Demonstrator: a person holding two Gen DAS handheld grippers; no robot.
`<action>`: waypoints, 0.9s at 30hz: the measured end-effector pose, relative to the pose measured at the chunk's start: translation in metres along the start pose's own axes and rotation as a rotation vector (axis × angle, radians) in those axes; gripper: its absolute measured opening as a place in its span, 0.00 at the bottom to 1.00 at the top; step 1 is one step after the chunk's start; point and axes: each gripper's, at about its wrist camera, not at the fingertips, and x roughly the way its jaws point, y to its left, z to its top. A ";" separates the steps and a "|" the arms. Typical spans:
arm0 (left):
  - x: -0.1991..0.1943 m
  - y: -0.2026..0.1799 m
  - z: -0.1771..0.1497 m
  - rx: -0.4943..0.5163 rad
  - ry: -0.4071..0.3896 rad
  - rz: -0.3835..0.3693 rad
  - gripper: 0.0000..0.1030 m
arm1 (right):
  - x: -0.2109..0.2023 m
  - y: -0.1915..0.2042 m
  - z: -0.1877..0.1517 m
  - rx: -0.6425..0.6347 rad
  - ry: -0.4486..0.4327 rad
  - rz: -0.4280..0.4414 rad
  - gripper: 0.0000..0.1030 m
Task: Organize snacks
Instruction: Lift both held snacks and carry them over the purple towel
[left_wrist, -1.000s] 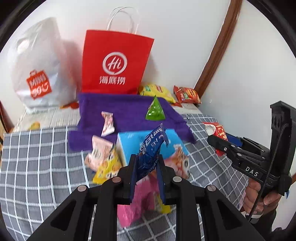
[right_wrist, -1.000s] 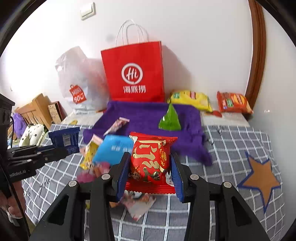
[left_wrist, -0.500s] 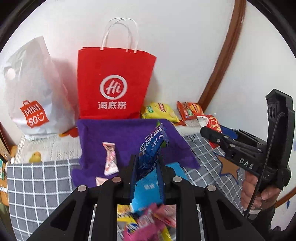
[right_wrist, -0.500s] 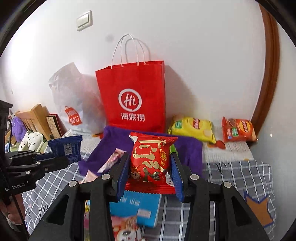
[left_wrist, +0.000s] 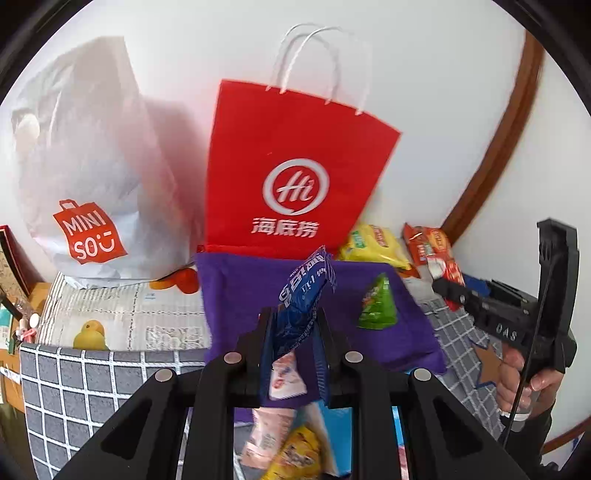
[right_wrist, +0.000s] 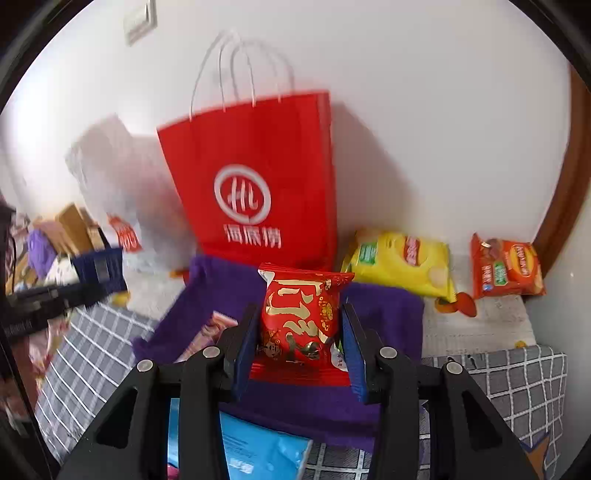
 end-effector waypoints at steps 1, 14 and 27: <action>0.006 0.002 0.002 -0.002 0.010 0.009 0.19 | 0.008 -0.003 -0.001 0.007 0.022 0.010 0.41; 0.103 0.022 -0.005 -0.048 0.167 0.099 0.19 | 0.065 -0.020 -0.025 -0.069 0.219 0.008 0.41; 0.129 0.032 -0.017 -0.080 0.270 0.088 0.19 | 0.093 -0.019 -0.037 -0.105 0.265 -0.035 0.42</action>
